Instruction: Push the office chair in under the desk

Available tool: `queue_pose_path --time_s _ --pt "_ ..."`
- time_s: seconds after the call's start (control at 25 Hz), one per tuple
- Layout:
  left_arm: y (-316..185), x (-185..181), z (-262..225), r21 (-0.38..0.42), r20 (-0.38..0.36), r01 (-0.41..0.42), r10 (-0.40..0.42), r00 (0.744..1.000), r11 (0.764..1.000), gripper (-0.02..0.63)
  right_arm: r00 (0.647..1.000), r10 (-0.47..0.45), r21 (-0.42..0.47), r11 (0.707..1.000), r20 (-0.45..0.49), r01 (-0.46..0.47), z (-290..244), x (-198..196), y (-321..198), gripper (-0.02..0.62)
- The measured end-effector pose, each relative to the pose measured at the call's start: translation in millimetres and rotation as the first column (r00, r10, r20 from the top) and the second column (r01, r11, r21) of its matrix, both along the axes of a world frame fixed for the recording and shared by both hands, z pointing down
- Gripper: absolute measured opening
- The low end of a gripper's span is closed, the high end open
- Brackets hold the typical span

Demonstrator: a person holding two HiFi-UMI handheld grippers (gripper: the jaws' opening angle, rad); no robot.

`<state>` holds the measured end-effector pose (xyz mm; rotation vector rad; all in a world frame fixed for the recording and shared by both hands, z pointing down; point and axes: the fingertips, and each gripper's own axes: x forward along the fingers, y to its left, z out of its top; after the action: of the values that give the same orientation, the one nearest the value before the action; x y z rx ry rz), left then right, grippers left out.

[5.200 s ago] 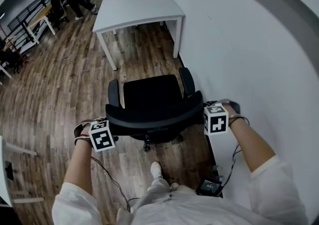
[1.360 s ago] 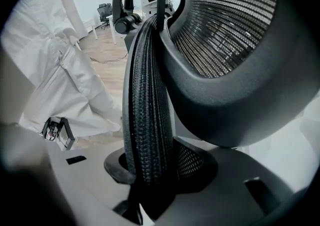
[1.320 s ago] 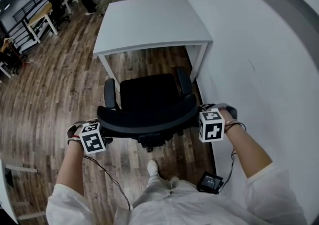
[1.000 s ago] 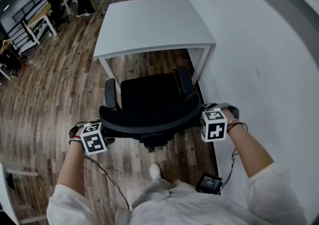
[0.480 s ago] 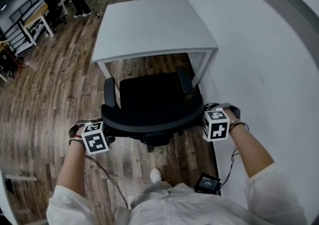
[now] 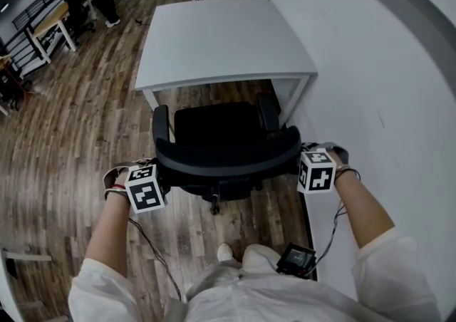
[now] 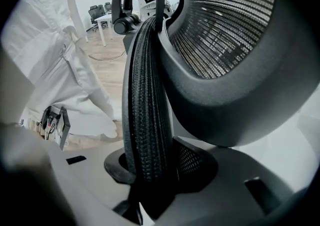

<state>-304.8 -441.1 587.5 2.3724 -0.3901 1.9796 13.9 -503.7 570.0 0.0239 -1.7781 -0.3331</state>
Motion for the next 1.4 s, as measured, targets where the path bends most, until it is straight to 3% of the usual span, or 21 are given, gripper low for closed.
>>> queue_pose_path --time_s 0.72,1.4 --pt "-70.2 -14.6 2.2 -0.018 0.0 0.003 -0.003 1.0 1.0 0.154 1.0 -0.016 -0.014 1.0 -0.001 0.016 1.4 -15.0 -72.8 0.146" --pt "-141.8 -19.2 -1.1 0.025 -0.007 0.021 -0.021 1.0 0.999 0.152 1.0 -0.015 -0.007 1.0 -0.006 0.015 1.2 -17.3 -141.0 0.146"
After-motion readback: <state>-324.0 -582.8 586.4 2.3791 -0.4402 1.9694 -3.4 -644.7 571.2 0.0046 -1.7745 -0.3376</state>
